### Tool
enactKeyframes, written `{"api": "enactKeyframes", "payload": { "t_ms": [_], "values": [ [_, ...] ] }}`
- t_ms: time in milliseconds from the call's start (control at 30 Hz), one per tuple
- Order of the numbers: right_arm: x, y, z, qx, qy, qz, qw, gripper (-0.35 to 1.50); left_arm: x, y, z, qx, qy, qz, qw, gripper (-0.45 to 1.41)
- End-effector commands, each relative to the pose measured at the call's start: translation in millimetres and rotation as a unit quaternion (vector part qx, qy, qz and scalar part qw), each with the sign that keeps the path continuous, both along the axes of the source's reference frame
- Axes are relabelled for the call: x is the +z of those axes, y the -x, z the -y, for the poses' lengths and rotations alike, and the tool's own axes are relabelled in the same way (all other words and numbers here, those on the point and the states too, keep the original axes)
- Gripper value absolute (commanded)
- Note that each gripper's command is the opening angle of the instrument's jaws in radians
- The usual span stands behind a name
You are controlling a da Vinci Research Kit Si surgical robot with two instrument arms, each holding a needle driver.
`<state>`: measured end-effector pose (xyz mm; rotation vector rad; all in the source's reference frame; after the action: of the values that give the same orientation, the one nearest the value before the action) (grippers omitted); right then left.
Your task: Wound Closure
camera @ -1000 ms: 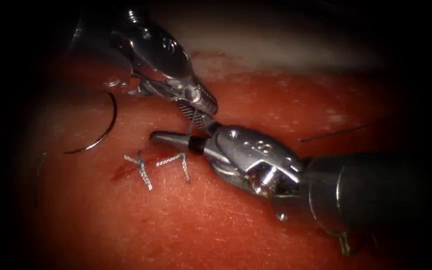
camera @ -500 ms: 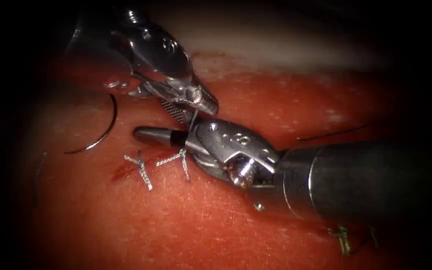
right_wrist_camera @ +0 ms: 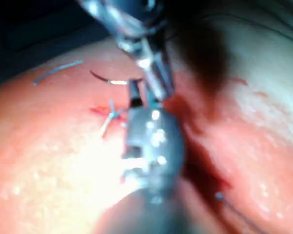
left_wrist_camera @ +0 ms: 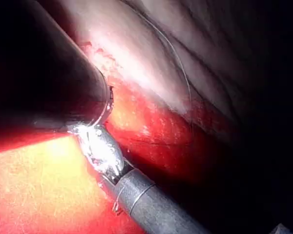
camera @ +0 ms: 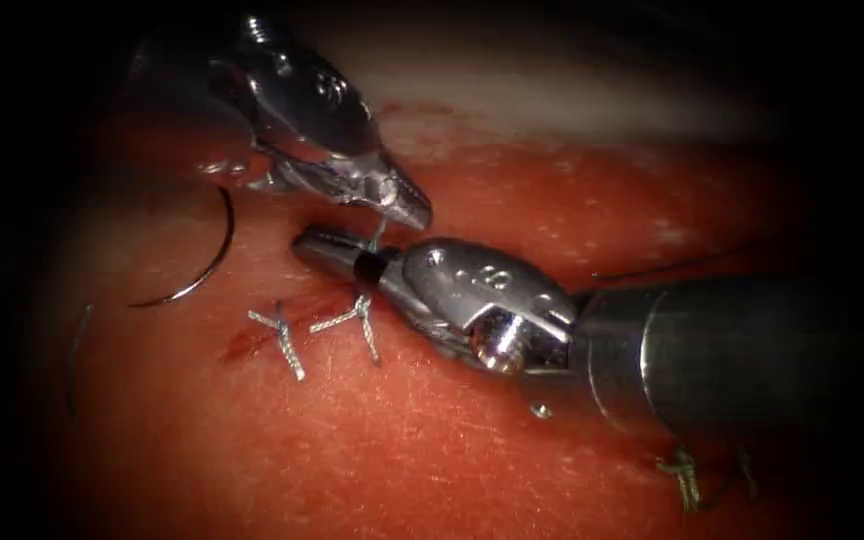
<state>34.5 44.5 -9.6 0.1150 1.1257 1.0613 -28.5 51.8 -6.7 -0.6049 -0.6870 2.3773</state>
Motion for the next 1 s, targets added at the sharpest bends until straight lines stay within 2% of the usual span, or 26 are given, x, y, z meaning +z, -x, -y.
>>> {"api": "enactKeyframes", "payload": {
  "t_ms": [33,133,367,433,533,667,767,867,1000],
  "values": [
    [0.6,-0.2,0.1,0.005,0.002,0.005,1.0,1.36,0.4,0.2,0.1,-0.001,0.002,0.002,1.0,-0.35],
    [0.4,0.6,0.1,0.008,0.001,0.007,1.0,1.48,-0.7,-0.7,-0.2,-0.005,0.008,0.004,1.0,-0.35],
    [-1.0,4.5,1.8,-0.01,-0.002,0.001,1.0,1.48,-2.3,-2.9,0.1,-0.011,0.013,0.005,1.0,-0.35],
    [-1.1,4.0,2.0,-0.009,-0.003,0.003,1.0,1.48,-2.1,-2.6,0.0,-0.013,0.013,0.004,1.0,-0.35],
    [-1.4,2.0,2.2,-0.033,-0.009,-0.017,0.999,1.48,-1.9,-1.9,0.0,-0.02,0.016,0.006,1.0,-0.35],
    [-1.6,0.9,2.5,-0.051,-0.012,-0.03,0.998,1.48,-2.2,-2.9,0.3,-0.016,0.016,0.008,1.0,-0.35],
    [-1.4,-0.9,2.4,-0.047,-0.013,-0.027,0.998,1.48,-2.2,-3.5,0.4,-0.015,0.016,0.009,1.0,-0.35],
    [-1.1,-1.6,1.8,-0.037,-0.004,-0.003,0.999,1.48,-2.2,-3.2,0.4,-0.017,0.016,0.007,1.0,-0.35],
    [-0.4,-2.3,1.1,-0.031,-0.006,0.007,0.999,1.48,-2.1,-2.6,0.3,-0.021,0.016,0.007,1.0,-0.35]
  ]
}}
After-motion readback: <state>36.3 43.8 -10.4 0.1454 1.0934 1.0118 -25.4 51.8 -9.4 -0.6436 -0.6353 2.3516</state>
